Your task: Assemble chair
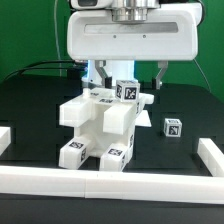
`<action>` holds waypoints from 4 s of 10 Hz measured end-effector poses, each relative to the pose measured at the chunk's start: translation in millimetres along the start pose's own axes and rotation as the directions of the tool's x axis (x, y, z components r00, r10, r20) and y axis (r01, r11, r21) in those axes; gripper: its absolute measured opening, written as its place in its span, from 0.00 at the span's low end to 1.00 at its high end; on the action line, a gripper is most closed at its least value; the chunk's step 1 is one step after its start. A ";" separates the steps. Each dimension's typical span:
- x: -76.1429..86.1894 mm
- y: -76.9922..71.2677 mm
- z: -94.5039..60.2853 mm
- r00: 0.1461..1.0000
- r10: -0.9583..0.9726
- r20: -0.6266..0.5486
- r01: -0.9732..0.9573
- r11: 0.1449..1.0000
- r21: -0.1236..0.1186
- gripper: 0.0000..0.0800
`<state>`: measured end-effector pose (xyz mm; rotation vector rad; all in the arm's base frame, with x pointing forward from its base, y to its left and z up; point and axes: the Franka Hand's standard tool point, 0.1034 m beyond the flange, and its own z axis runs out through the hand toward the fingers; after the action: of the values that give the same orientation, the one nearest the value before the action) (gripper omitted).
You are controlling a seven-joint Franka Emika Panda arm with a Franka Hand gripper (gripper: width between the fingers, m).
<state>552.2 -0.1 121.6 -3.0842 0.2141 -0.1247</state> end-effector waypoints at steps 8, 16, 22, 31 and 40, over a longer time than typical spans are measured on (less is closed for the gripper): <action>3.3 -1.0 4.9 0.996 -0.089 -0.016 0.088 0.995 -0.041 0.35; 3.9 -0.1 6.1 0.755 0.656 -0.014 -0.655 0.755 0.022 0.36; 3.2 -2.4 6.8 0.494 0.869 0.016 -0.869 0.493 0.043 0.36; -1.8 -5.3 7.9 0.994 0.107 -0.018 -0.106 0.994 0.021 0.81; 10.1 -16.1 5.8 0.999 0.028 -0.033 -0.030 0.999 -0.037 0.36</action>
Offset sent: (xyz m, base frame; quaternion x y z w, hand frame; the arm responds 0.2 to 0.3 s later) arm 0.0000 0.0000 0.0000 0.0000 0.0000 0.0650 0.9979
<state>564.8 14.6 117.5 -3.1169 0.2657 -0.1725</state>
